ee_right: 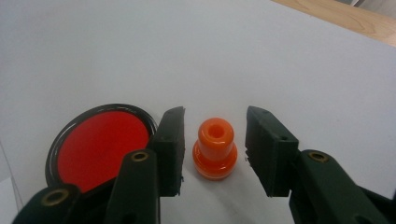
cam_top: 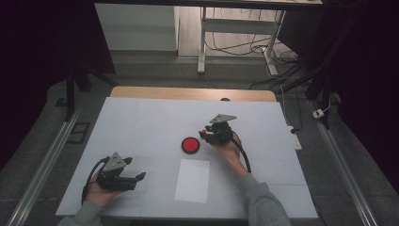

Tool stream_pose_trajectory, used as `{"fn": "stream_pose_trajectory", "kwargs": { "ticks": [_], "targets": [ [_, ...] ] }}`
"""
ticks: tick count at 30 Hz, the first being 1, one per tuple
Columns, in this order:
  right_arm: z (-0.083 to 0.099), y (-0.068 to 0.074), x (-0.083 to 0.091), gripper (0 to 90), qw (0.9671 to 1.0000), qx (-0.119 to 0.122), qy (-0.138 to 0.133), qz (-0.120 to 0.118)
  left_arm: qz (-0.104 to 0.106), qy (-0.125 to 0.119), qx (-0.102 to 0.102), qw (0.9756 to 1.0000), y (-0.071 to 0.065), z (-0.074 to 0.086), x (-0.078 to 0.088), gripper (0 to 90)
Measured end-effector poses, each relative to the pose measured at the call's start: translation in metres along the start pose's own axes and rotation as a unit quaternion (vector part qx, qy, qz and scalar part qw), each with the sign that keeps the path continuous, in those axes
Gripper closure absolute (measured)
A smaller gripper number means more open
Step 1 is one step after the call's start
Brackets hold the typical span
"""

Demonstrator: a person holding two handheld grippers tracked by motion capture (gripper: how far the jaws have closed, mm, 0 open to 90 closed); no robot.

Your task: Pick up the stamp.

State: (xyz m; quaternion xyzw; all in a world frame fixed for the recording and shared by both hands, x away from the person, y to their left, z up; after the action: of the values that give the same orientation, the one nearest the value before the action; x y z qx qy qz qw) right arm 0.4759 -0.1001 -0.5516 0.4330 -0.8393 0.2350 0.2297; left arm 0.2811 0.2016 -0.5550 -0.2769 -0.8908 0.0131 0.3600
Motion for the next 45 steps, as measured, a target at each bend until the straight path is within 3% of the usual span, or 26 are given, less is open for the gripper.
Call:
{"fn": "stream_pose_trajectory", "kwargs": {
  "ticks": [16,41,45],
  "targets": [
    [0.0039,-0.0005,-0.0046,68.8,1.0000,0.003,0.005,-0.001,0.000,0.000,-0.001,1.0000,0.0007,0.0002,0.0000,21.3],
    [-0.0017,0.0016,-0.0040,72.0,0.9998,0.014,-0.014,0.003,0.000,0.001,0.000,1.0000,0.0021,0.0011,0.0003,21.3],
    [-0.0036,0.0005,-0.0006,72.0,0.9998,0.006,-0.020,0.002,0.000,0.000,0.001,1.0000,0.0021,0.0011,0.0007,21.3]
  ]
}}
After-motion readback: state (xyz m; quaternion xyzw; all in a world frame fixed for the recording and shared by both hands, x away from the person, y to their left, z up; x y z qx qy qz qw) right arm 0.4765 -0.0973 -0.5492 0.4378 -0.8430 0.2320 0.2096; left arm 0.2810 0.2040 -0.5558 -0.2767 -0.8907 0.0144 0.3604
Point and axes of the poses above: each handheld gripper's, and its own axes: x roughly backward along the jaws, z roughly out of its underside, y roughly to its left, the point moved 5 cm from there along -x, roughly forward along the jaws, and after that the axes turned 14 degrees about x, right-handed, at the moved point
